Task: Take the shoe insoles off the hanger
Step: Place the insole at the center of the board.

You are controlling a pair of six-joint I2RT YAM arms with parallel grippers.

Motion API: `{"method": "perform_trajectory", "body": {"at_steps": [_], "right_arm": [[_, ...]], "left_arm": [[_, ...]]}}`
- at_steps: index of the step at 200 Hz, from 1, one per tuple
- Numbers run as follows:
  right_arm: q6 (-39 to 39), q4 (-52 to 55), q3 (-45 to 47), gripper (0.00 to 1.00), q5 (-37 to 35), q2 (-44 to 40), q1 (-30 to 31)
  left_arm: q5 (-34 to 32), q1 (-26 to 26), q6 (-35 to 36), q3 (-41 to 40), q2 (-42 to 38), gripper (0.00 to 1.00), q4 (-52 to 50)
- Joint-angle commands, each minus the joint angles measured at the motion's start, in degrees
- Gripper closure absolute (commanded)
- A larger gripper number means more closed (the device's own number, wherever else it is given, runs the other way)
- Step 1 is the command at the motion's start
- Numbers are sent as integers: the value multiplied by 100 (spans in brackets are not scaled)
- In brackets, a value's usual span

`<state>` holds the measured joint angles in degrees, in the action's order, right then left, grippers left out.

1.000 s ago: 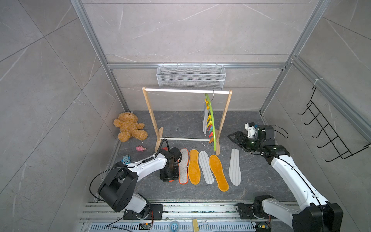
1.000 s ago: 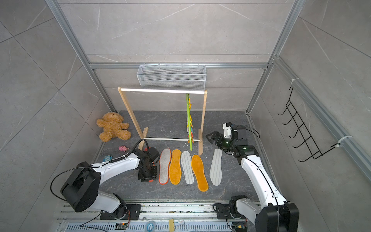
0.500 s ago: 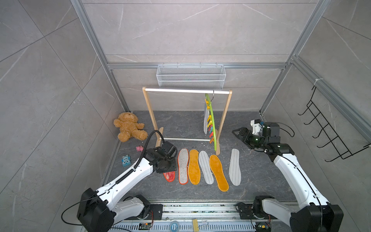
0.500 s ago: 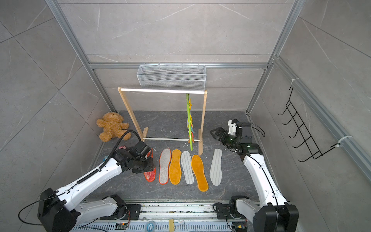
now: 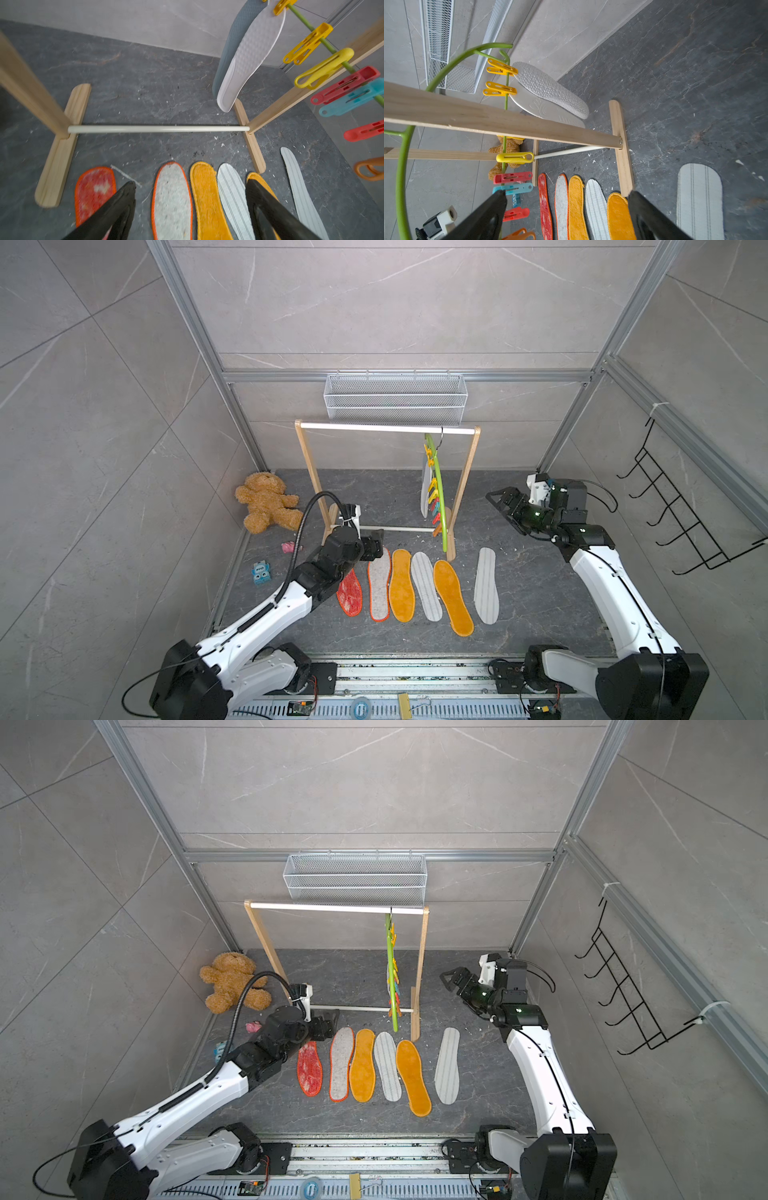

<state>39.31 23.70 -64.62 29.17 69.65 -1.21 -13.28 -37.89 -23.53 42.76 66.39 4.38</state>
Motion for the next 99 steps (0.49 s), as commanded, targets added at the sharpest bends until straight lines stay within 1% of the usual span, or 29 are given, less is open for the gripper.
{"method": "perform_trajectory", "body": {"at_steps": [1,21,53,72,99], "right_arm": [[158,-90,-226,6,-35,183,-88],[321,-197,-235,5,60,340,-195],[511,-322,-210,5,256,547,-326],[538,-322,-185,6,312,585,-362],[526,-262,-139,6,318,511,-432]], "left_arm": [[249,-12,684,316,784,15,1643],[578,-9,675,508,1646,19,2297],[644,-21,402,721,2940,27,3465],[642,-90,243,981,3555,30,3834],[563,-283,236,1277,4148,31,4109]]}}
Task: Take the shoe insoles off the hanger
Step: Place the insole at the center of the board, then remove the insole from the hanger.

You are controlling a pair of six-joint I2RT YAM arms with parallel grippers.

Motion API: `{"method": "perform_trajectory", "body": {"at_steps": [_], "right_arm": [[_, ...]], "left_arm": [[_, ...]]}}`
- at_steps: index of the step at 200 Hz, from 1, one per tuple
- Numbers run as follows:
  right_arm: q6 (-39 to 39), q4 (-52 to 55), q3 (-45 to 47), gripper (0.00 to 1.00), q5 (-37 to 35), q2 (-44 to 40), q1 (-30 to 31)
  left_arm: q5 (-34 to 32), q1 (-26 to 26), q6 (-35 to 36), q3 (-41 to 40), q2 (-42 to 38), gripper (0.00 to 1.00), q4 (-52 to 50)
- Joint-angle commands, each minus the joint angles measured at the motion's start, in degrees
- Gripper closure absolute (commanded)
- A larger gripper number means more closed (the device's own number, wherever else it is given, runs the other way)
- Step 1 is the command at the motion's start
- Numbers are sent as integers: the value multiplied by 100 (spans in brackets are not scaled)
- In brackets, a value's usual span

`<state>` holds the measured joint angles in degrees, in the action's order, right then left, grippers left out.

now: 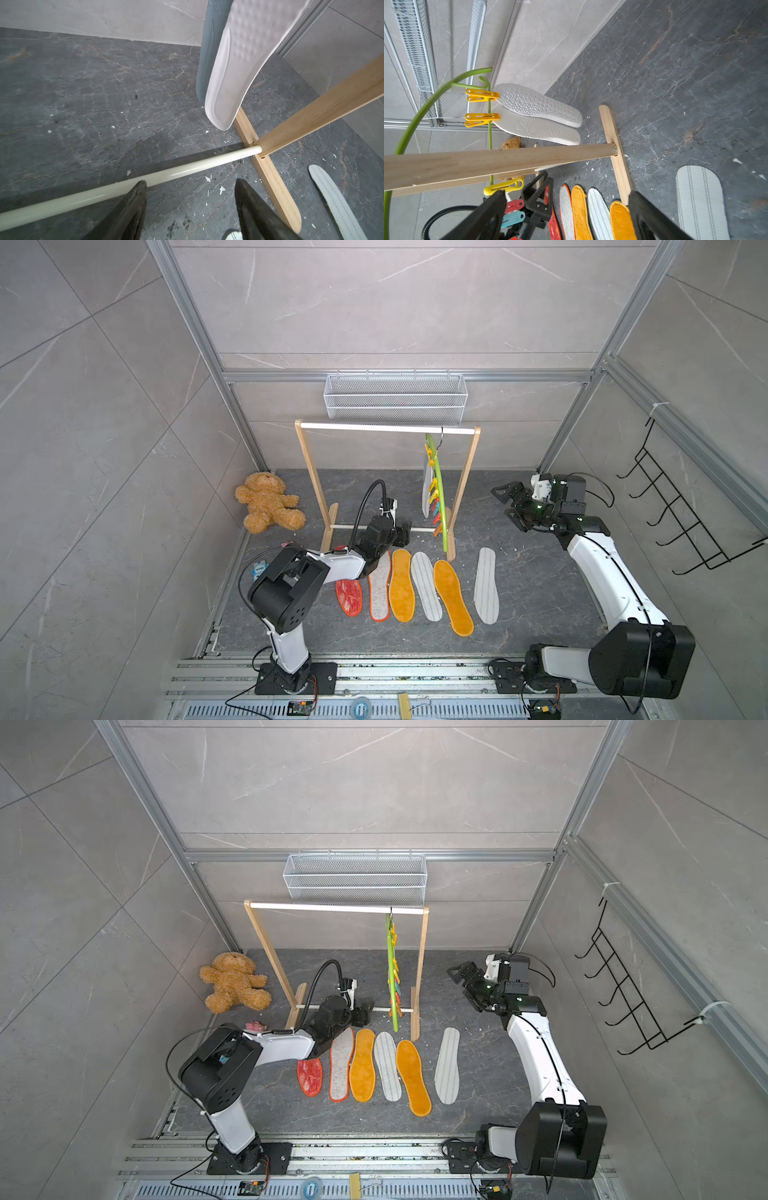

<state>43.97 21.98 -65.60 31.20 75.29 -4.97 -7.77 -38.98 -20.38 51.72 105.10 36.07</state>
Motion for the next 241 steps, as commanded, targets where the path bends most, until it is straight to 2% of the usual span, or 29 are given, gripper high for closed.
{"method": "perform_trajectory", "body": {"at_steps": [1,36,110,143,241], "right_arm": [[55,-89,-45,6,119,-55,-70],[47,-95,36,5,205,-102,-125],[242,-535,329,4,474,-32,-131],[229,-564,310,4,527,-32,-137],[480,-944,434,4,787,63,-145]], "left_arm": [[12,-177,-75,390,298,31,942],[170,-316,-125,692,784,32,994],[-153,-381,-503,1720,1608,37,272],[-381,-382,-633,2028,1866,38,63],[-424,-364,-974,2975,2466,38,-680]]}}
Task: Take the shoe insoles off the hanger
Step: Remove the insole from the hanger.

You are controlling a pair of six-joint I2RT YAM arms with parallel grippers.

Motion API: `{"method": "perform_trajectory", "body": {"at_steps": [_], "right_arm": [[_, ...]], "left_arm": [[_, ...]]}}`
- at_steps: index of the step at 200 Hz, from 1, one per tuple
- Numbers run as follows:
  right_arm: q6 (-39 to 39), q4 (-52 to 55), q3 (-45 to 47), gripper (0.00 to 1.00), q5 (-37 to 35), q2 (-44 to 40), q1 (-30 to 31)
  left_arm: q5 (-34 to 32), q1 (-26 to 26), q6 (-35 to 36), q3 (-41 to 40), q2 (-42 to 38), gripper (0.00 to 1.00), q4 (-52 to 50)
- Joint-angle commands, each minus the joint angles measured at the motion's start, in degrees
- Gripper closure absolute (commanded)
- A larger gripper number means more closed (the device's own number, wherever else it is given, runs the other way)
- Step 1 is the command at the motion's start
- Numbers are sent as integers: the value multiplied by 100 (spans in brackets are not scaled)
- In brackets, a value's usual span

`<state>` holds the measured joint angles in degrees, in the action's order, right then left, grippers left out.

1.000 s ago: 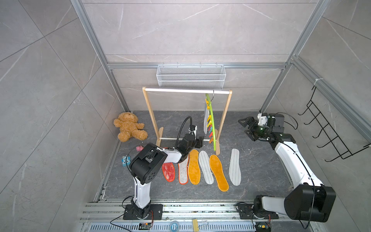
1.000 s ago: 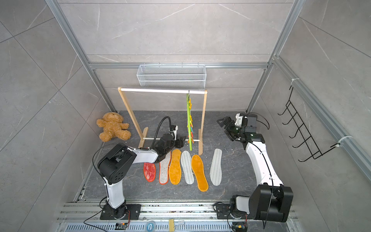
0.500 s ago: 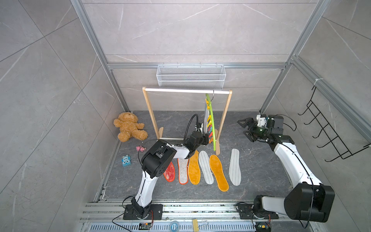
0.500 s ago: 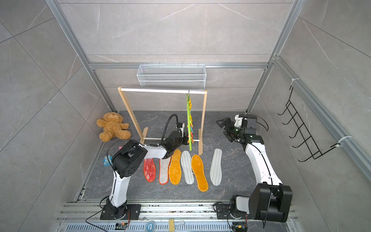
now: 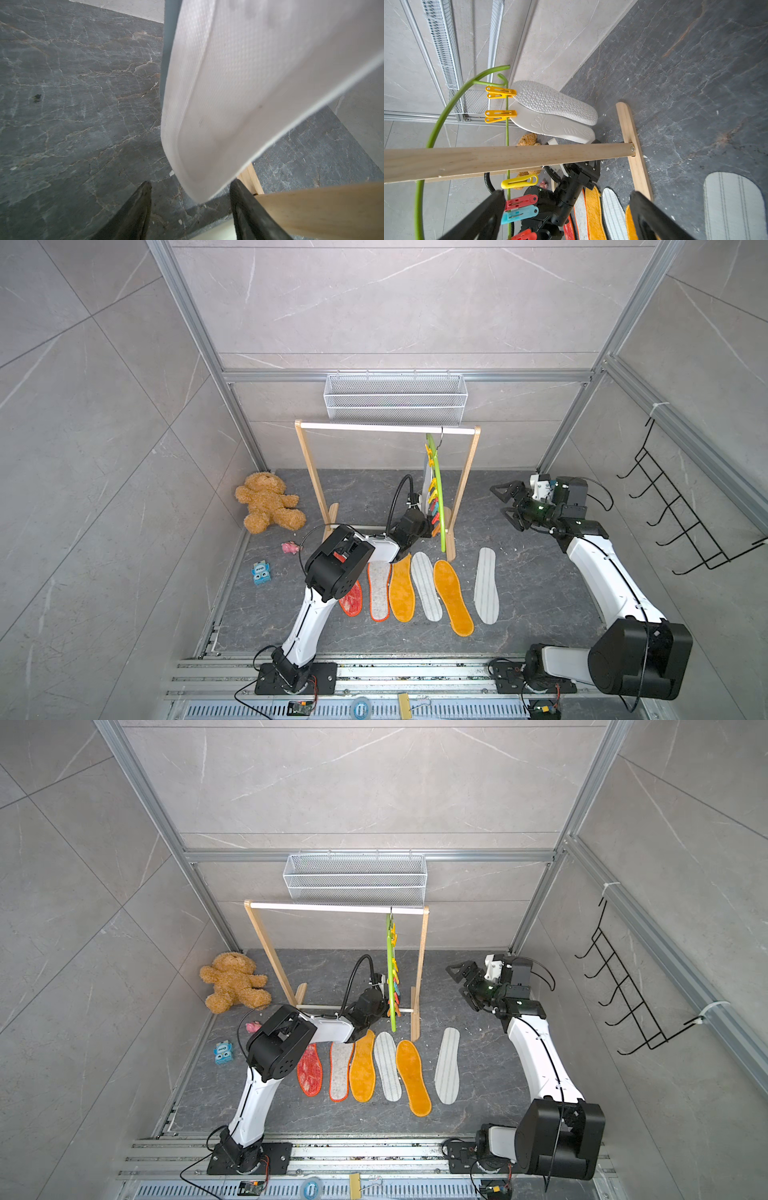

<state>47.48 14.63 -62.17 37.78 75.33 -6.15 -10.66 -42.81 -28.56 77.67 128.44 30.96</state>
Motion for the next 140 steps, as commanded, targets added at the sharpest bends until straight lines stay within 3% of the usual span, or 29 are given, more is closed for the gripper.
{"method": "perform_trajectory", "body": {"at_steps": [1,21,67,140], "right_arm": [[133,-212,91,4,131,60,-26],[225,-335,91,4,148,95,-26],[477,-666,-89,4,194,351,-29],[727,-1019,-623,3,344,840,-13]], "left_arm": [[-132,18,-158,389,134,38,-173],[-147,26,-160,556,198,42,-285],[-256,60,-29,552,117,67,-465],[-311,157,174,377,-226,88,-592]]}}
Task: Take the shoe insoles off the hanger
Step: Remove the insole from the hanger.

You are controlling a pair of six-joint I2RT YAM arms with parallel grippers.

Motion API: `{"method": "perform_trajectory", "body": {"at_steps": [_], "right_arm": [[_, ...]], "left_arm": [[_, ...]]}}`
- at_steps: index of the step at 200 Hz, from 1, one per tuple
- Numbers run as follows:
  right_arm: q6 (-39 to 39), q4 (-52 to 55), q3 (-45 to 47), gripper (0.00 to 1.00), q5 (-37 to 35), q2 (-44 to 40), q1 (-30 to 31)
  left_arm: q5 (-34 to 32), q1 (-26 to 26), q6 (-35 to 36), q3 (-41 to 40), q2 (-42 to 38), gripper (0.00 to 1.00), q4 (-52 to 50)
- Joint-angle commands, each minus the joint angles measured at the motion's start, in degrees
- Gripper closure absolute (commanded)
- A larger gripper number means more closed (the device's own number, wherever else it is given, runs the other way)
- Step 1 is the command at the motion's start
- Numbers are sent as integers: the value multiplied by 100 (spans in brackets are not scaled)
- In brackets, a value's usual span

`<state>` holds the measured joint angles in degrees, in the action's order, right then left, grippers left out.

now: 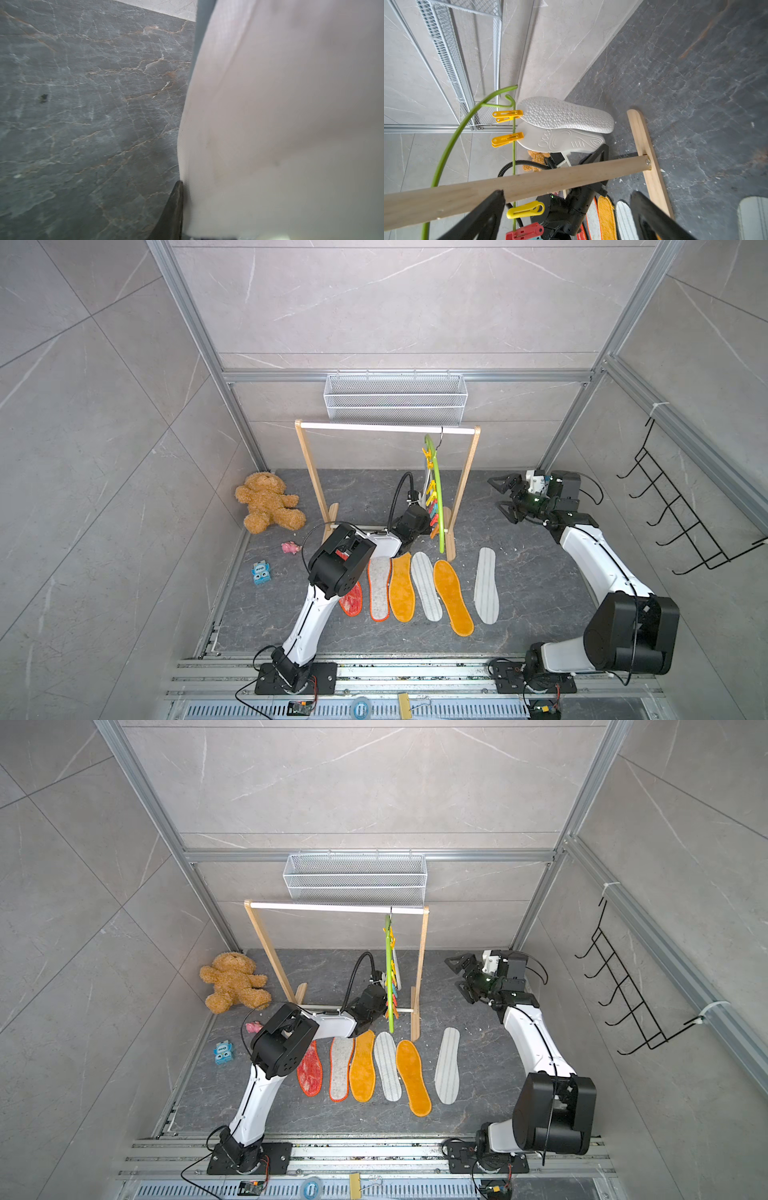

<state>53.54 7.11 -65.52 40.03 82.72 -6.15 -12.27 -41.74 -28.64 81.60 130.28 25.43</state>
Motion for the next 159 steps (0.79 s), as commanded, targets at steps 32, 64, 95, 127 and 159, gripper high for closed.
{"method": "perform_trajectory", "body": {"at_steps": [32,64,95,127,159], "right_arm": [[208,-384,-527,5,238,350,-17],[317,-483,-822,9,328,589,-3],[359,-498,-1125,17,372,776,67],[343,-476,-1385,19,437,960,173],[211,-365,-1707,13,564,1197,323]], "left_arm": [[-198,99,281,-131,-566,92,-113],[-258,173,411,-216,-739,96,-205],[-278,272,510,-264,-910,99,-320],[-282,383,625,-323,-1095,100,-419],[-276,477,802,-370,-1281,100,-538]]}}
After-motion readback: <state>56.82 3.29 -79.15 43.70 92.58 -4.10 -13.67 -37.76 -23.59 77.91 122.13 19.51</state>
